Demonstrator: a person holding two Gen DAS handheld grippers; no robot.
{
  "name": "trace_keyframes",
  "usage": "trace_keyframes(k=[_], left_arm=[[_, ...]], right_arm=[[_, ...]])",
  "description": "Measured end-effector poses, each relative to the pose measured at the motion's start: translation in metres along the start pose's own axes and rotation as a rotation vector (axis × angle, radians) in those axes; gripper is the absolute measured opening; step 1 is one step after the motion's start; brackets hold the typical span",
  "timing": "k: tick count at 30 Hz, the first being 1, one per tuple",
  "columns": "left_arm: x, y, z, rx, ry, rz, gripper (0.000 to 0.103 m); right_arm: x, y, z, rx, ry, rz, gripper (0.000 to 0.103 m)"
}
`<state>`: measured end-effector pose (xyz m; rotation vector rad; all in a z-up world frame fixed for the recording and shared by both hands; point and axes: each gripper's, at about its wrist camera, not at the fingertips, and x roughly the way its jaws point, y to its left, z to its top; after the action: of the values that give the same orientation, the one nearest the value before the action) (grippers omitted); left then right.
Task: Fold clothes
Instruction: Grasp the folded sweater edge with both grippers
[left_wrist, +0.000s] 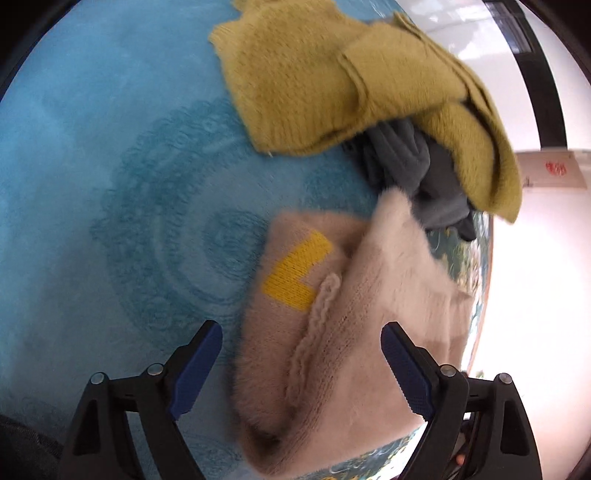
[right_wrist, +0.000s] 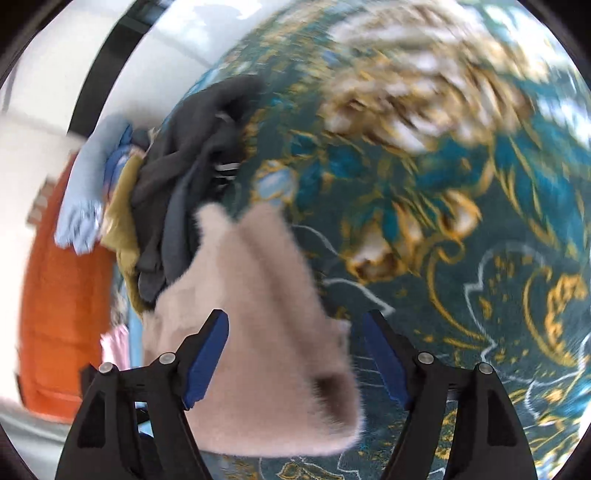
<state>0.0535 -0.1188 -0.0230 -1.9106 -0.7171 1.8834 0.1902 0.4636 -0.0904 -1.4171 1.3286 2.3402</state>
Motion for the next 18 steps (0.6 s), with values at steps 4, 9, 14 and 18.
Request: trace_keyframes(k=[4, 9, 14, 18], left_arm=[[0.005, 0.003, 0.003, -0.027, 0.001, 0.001, 0.09], [0.004, 0.004, 0.006, -0.041, -0.006, -0.047, 0.09], [0.013, -0.001, 0.007, -0.022, 0.037, -0.076, 0.074], [0.013, -0.006, 0.005, 0.005, 0.038, -0.057, 0.069]], right_arm=[[0.014, -0.015, 0.007, 0.067, 0.027, 0.075, 0.077], [0.037, -0.007, 0.017, 0.042, 0.073, 0.12, 0.077], [0.049, 0.0, 0.025, 0.032, 0.094, 0.139, 0.079], [0.056, 0.005, 0.027, 0.034, 0.099, 0.138, 0.079]])
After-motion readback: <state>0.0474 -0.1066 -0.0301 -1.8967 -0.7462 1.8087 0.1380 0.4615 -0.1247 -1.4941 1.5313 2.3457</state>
